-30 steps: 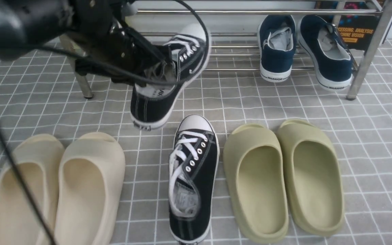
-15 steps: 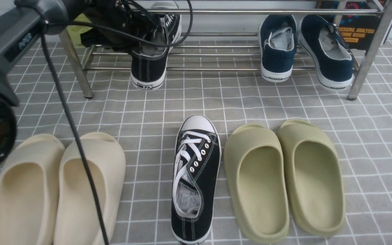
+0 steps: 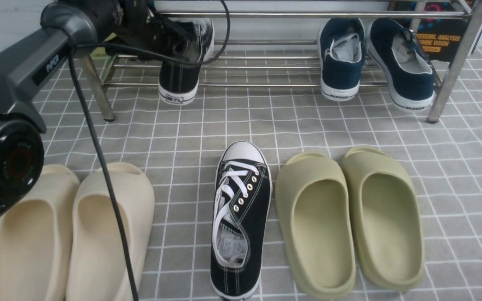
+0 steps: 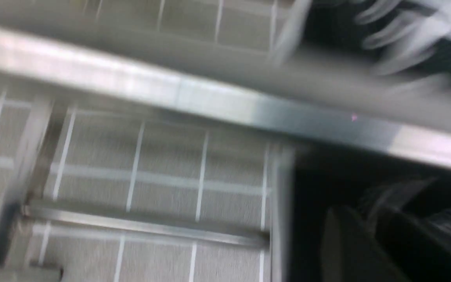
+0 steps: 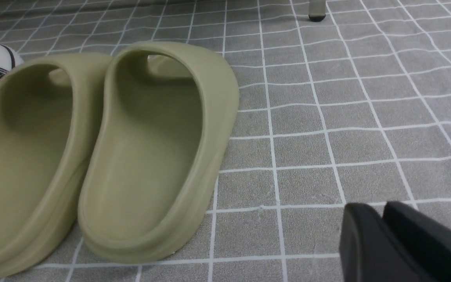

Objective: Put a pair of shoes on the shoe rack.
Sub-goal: Use the left arm to put a shoe into the shoe rack, then use the left arm to grab the shoe closest to it

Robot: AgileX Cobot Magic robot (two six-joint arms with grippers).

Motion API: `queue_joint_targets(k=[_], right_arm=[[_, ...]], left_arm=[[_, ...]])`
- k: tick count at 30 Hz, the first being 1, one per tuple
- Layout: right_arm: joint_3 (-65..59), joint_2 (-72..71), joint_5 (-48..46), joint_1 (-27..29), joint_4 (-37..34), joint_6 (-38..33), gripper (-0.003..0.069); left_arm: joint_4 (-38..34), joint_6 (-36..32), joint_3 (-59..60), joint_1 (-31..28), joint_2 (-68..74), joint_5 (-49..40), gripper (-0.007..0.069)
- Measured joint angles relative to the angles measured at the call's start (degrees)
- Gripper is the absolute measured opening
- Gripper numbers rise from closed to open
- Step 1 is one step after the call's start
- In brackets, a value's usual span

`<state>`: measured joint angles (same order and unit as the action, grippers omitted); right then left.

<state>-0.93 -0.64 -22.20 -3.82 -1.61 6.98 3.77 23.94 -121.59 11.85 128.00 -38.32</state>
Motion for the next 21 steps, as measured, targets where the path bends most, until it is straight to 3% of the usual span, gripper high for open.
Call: queue_joint_targets(k=[2, 6, 11, 14, 17, 21], right_arm=[[0.0, 0.0, 0.0, 0.0, 0.0, 0.0, 0.0107], [0.0, 0.0, 0.0, 0.0, 0.0, 0.0, 0.0111], [0.0, 0.0, 0.0, 0.0, 0.0, 0.0, 0.0115], [0.0, 0.0, 0.0, 0.0, 0.0, 0.0, 0.0120], [0.0, 0.0, 0.0, 0.0, 0.0, 0.0, 0.0123], [0.0, 0.0, 0.0, 0.0, 0.0, 0.0, 0.0129]], left_arm=[[0.1, 0.1, -0.1, 0.0, -0.1, 0.3, 0.0260], [0.0, 0.0, -0.2, 0.0, -2.5, -5.8, 0.0385], [-0.3, -2.0, -0.5, 0.0, -8.8, -18.9, 0.0410], [-2.8, -6.5, -0.8, 0.0, -13.1, -29.5, 0.0412], [-6.5, -9.3, 0.0, 0.0, -14.8, -32.0, 0.0413], [-17.3, -13.8, 10.9, 1.4, -19.2, -32.4, 0.0413]])
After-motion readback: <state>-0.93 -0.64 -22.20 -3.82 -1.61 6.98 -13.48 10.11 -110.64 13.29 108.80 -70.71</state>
